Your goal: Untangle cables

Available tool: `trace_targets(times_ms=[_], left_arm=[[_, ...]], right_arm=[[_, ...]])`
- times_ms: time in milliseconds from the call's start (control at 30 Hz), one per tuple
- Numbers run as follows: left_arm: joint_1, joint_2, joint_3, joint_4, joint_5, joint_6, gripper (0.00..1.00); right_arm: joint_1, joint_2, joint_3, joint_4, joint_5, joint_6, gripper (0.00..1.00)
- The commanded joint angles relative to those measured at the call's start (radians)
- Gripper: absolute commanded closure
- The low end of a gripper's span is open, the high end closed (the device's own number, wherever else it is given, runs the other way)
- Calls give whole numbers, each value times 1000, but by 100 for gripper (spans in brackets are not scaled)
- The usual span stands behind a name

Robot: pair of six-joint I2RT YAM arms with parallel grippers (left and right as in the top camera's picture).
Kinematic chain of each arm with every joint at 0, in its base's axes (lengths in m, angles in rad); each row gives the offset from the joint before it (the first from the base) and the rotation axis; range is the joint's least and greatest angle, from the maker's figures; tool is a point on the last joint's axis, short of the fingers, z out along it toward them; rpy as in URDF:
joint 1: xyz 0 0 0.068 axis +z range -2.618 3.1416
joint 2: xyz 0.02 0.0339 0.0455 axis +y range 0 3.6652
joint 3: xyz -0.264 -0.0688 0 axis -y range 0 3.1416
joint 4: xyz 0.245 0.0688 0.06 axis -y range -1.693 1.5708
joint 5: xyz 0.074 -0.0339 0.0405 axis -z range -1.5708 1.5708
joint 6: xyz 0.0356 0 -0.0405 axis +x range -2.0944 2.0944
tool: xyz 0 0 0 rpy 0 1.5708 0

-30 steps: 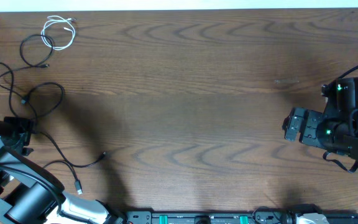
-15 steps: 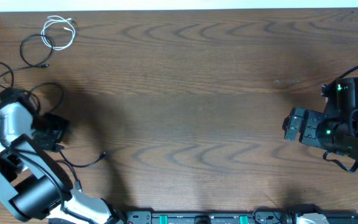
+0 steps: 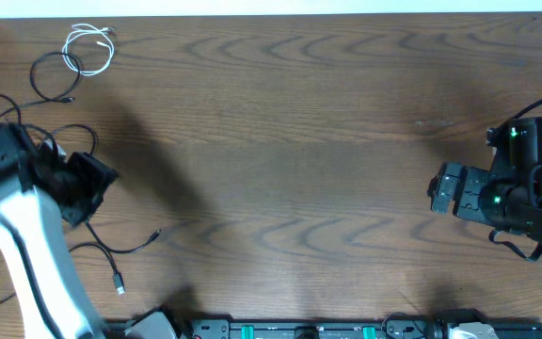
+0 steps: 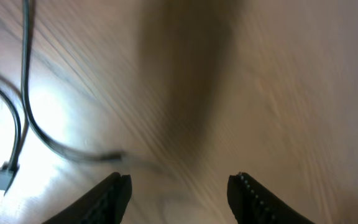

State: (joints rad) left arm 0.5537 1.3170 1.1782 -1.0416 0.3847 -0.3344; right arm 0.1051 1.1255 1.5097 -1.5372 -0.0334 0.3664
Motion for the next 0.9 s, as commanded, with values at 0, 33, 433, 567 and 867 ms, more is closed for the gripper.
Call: trace_targets(times_ms=[0,33,433,567,867], left_arm=[[-55,-164,5,-67,72,96,41],[-81,-214,3,-90,72,98,40],[-414,-637,-50,-308,76,74,25],[-448,-746,-102,-348,76,19,25],[-449,-835,-131,-428,75,11,1]], right_arm=[[-6,0,5,-1,5,6,1],[-6,0,5,-2,5,6,1],[-6,0,5,-1,5,6,1],[-6,0,5,-1,5,6,1],[-6,0,5,-1,5,6,1]])
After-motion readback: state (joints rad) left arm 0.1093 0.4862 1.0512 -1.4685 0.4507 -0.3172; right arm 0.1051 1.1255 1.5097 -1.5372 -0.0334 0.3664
